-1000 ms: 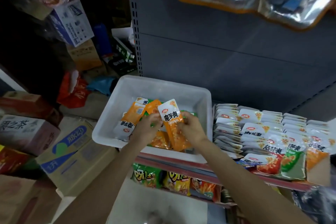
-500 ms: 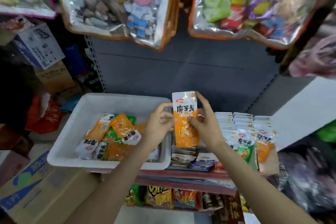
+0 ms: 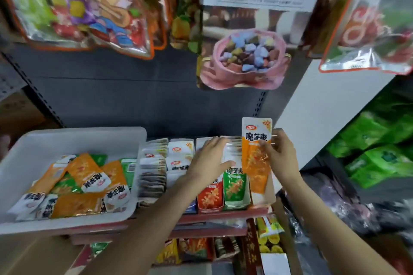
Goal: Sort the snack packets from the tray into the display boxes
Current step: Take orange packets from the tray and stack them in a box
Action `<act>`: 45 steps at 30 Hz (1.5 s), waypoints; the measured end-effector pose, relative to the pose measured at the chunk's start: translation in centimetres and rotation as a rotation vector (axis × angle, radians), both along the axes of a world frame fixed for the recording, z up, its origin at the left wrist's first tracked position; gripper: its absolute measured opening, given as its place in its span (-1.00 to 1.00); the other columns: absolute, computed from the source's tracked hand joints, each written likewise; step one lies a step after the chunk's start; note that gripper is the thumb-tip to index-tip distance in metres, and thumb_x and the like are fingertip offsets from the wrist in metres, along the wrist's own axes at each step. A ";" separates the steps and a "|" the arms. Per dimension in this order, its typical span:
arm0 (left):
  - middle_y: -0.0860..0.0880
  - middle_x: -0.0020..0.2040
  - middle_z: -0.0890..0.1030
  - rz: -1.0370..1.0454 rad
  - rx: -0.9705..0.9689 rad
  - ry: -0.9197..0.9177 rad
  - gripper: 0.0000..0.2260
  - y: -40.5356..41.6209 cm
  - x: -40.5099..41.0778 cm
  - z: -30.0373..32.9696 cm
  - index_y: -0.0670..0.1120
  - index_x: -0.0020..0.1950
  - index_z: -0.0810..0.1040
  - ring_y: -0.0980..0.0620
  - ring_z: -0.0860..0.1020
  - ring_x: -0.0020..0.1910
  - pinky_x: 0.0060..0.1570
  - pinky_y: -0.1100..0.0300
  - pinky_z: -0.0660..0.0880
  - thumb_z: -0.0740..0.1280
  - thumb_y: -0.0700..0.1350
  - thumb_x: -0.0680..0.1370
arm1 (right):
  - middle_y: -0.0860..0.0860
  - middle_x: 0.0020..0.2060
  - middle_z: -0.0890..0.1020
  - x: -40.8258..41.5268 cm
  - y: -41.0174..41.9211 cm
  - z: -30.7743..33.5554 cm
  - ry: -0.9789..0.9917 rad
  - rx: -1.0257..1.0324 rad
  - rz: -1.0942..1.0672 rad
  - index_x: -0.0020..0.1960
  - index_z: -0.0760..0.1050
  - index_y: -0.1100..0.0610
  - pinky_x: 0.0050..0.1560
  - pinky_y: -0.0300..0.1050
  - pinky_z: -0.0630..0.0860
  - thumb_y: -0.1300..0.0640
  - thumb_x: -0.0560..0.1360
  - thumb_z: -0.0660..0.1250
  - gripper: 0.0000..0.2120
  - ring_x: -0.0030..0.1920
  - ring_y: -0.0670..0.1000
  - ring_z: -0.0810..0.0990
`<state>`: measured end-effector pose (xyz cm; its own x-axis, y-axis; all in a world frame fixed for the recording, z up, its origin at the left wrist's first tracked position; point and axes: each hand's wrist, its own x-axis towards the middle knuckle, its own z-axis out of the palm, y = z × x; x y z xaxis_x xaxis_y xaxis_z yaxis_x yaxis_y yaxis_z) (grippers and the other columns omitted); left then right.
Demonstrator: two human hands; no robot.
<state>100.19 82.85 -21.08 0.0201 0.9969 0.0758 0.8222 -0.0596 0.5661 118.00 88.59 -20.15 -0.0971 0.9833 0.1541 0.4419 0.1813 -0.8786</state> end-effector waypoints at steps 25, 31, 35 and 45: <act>-0.04 0.56 -0.02 -0.032 -0.069 0.436 -0.40 2.4 4.1 -3.2 -0.04 0.54 0.08 -0.01 -0.08 0.54 0.48 0.09 -0.11 0.28 -0.06 0.56 | 0.12 0.17 0.48 3.0 3.5 -7.0 -0.820 0.249 0.236 0.26 0.44 0.13 0.07 0.00 0.42 0.32 0.44 0.31 -0.60 0.14 0.16 0.44; -0.01 0.48 0.26 0.103 0.158 0.191 -0.63 0.2 1.5 -0.4 -0.10 0.38 0.41 0.03 0.17 0.46 0.43 0.10 0.15 0.24 -0.12 0.57 | 0.11 0.23 0.42 -0.6 1.3 -3.8 -0.485 0.205 0.241 0.29 0.42 0.17 0.23 -0.10 0.36 0.28 0.51 0.26 -0.65 0.25 0.10 0.39; -0.02 0.30 0.48 0.327 0.232 -0.002 -0.69 -3.0 -2.7 0.3 -0.09 0.28 0.51 0.01 0.37 0.30 0.28 0.14 0.31 0.29 -0.17 0.54 | 0.06 0.20 0.42 -6.1 -1.6 -1.3 -0.365 0.199 0.408 0.33 0.38 0.15 0.13 -0.33 0.27 0.31 0.53 0.19 -0.62 0.17 0.03 0.43; -0.11 0.20 0.56 0.741 0.026 -0.184 -0.73 -12.2 -18.2 -1.6 -0.20 0.25 0.50 -0.10 0.51 0.18 0.10 0.18 0.39 0.30 -0.24 0.55 | 0.15 0.25 0.46 -24.5 -9.6 -2.0 -0.367 0.198 0.760 0.27 0.44 0.22 0.20 0.01 0.44 0.31 0.50 0.21 -0.65 0.23 0.15 0.45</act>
